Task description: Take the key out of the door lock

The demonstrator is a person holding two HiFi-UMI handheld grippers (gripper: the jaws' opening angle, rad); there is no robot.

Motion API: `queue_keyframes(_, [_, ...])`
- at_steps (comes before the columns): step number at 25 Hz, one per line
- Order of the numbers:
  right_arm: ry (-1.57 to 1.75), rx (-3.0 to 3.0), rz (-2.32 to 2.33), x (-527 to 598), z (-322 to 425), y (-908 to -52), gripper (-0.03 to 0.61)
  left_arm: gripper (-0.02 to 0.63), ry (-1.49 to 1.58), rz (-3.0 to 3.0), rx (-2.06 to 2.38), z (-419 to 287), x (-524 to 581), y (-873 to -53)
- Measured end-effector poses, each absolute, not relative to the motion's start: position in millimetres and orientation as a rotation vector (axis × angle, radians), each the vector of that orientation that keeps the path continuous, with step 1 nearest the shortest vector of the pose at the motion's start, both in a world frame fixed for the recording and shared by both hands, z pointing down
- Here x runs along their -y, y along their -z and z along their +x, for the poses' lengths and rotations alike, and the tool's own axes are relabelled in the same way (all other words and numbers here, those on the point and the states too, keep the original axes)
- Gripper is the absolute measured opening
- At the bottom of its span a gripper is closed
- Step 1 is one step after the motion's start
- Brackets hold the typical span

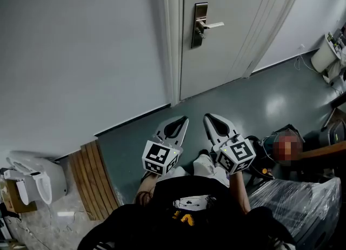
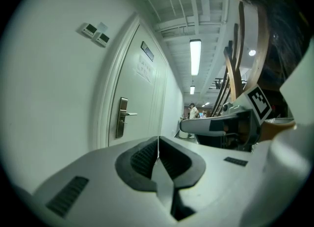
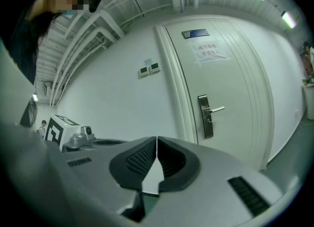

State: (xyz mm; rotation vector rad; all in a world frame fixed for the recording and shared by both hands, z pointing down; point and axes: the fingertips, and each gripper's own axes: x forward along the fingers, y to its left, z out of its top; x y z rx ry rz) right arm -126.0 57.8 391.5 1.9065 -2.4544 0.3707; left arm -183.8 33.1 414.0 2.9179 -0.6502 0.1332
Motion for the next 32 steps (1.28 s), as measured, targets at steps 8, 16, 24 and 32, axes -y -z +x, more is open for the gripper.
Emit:
queue_keyframes(8, [-0.398, 2.469, 1.910, -47.4, -97.0, -395.2, 0.009, 0.012, -0.149, 2.916, 0.642, -152.5, -22.3, -415.3])
queue_keyframes(16, [-0.426, 2.510, 1.863, -5.2, -29.3, -402.2, 0.009, 0.012, -0.155, 2.901, 0.699, -86.2, 19.4, -414.8])
queue_keyframes(24, [-0.437, 2.577, 1.790, 43.2, 44.2, -398.3, 0.009, 0.012, -0.162, 2.875, 0.790, -16.6, 57.0, -411.6])
queue_keyframes(32, [-0.485, 2.653, 1.695, 70.4, 87.3, -408.0, 0.009, 0.012, -0.207, 2.832, 0.914, 22.5, 81.9, -419.4])
